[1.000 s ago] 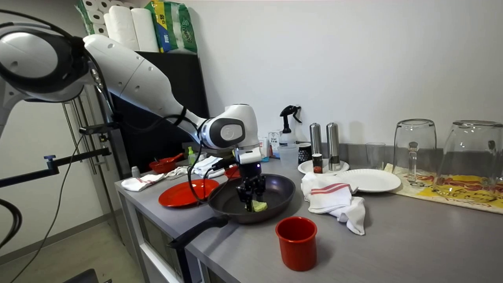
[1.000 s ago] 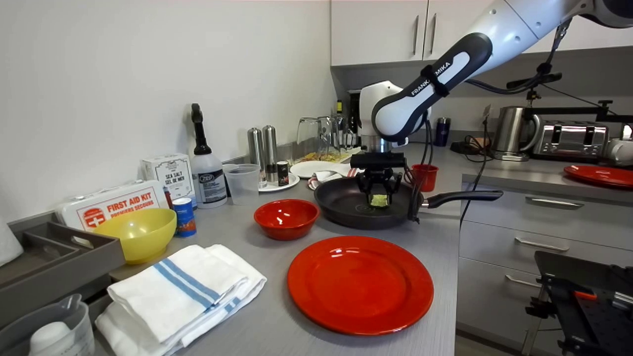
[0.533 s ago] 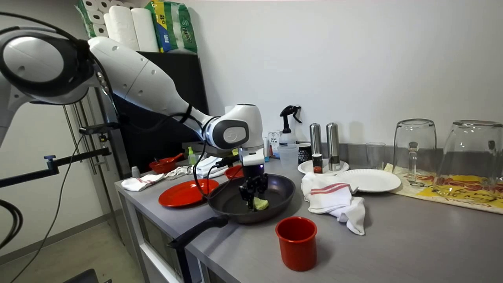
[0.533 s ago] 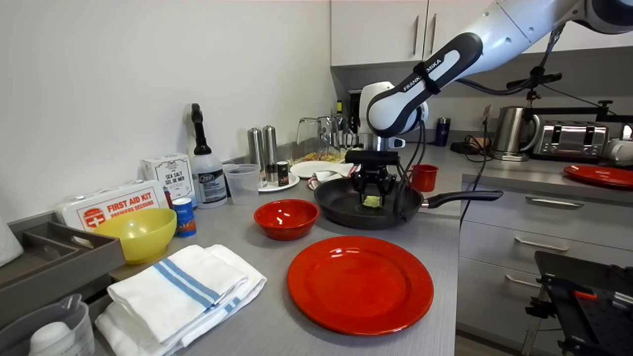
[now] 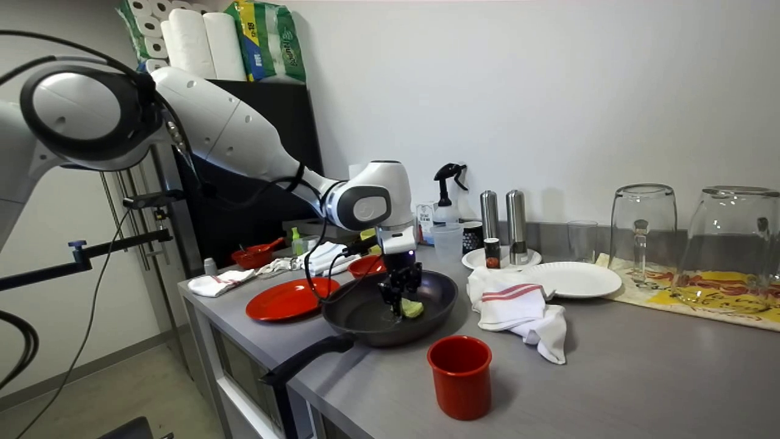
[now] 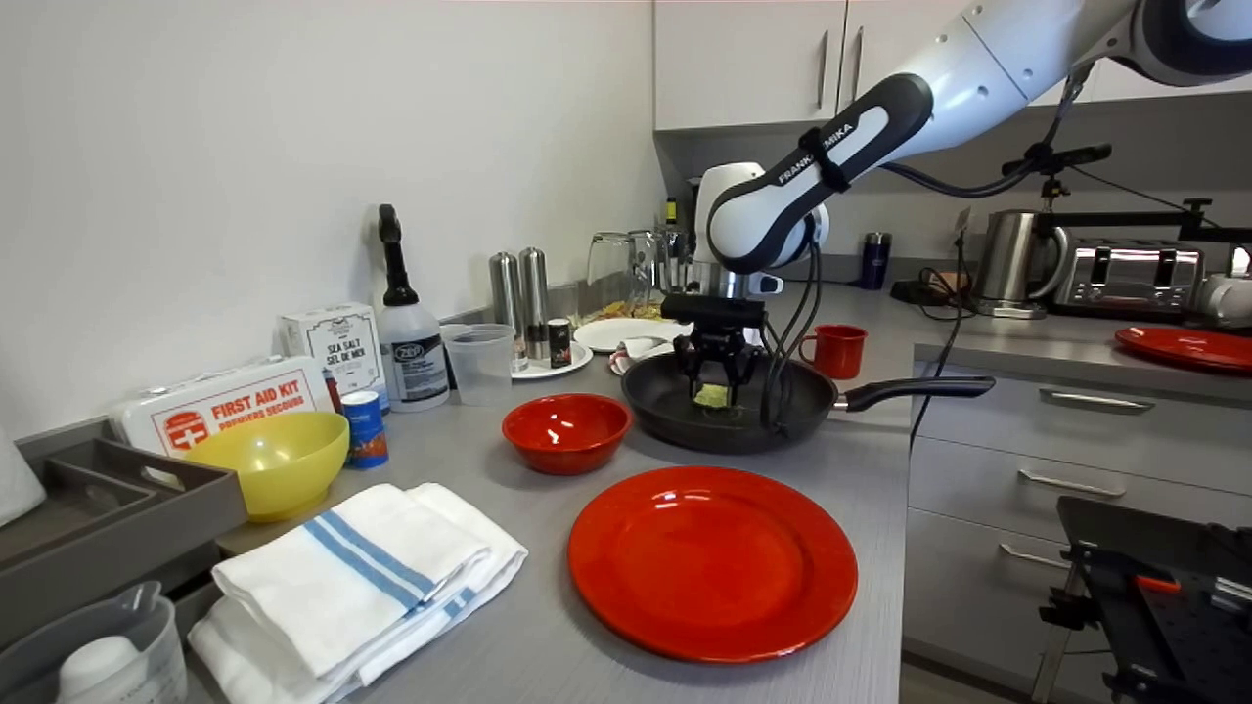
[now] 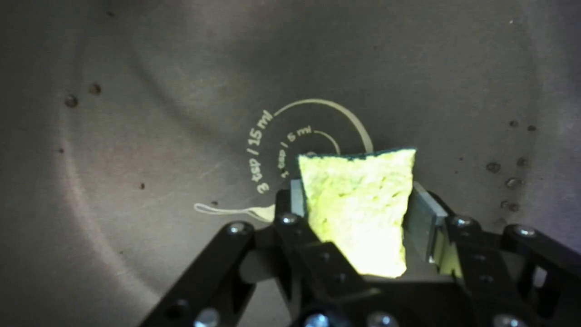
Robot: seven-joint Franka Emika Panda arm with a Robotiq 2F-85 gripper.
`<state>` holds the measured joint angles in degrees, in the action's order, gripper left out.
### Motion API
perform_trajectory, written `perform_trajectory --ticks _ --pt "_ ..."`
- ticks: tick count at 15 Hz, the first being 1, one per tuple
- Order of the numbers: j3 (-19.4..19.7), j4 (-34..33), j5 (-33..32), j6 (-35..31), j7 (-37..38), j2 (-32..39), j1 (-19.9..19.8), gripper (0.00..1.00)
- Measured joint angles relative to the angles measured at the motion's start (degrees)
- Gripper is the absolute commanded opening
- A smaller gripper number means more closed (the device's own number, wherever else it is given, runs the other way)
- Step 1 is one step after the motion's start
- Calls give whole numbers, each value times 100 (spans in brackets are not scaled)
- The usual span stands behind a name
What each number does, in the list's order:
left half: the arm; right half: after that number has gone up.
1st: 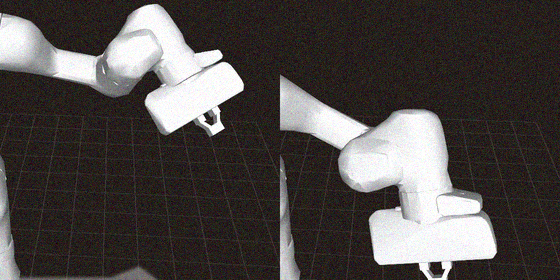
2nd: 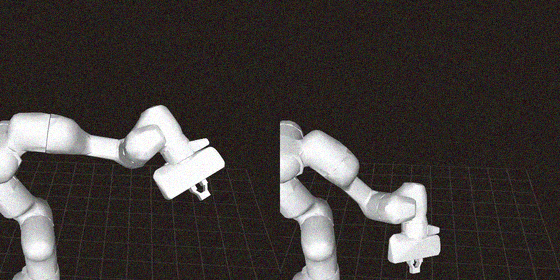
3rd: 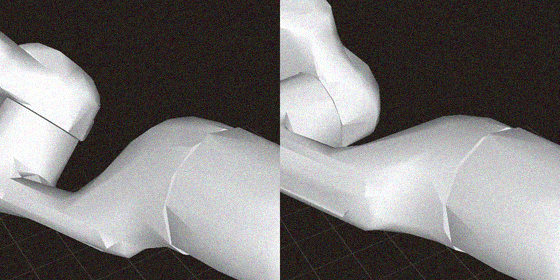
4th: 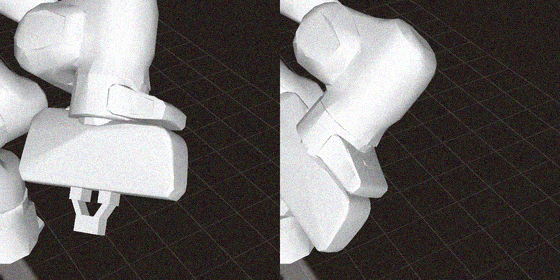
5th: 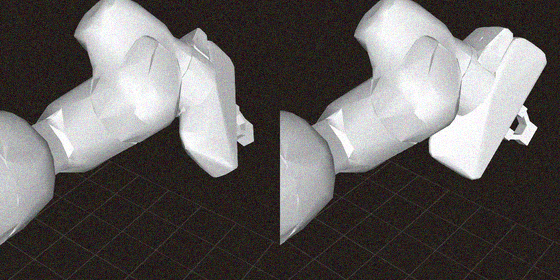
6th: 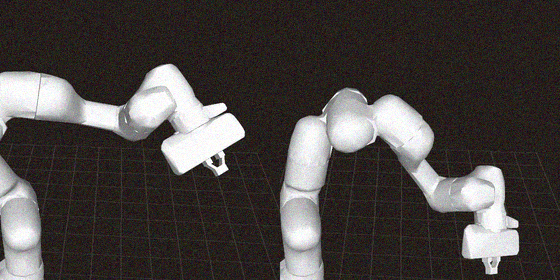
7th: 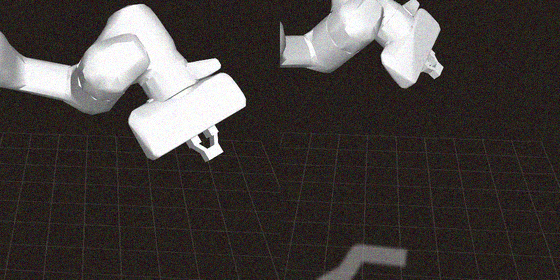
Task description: Wipe the pan with the sponge
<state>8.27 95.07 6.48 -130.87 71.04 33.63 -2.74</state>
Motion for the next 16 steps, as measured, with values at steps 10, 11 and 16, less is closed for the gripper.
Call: perform_trajectory --ticks 10,11,16 --pt "114 -784 -40 5 294 514 104 28" --pt "116 -839 -40 14 299 553 105 28" --pt "76 -1032 -40 5 295 695 177 28"
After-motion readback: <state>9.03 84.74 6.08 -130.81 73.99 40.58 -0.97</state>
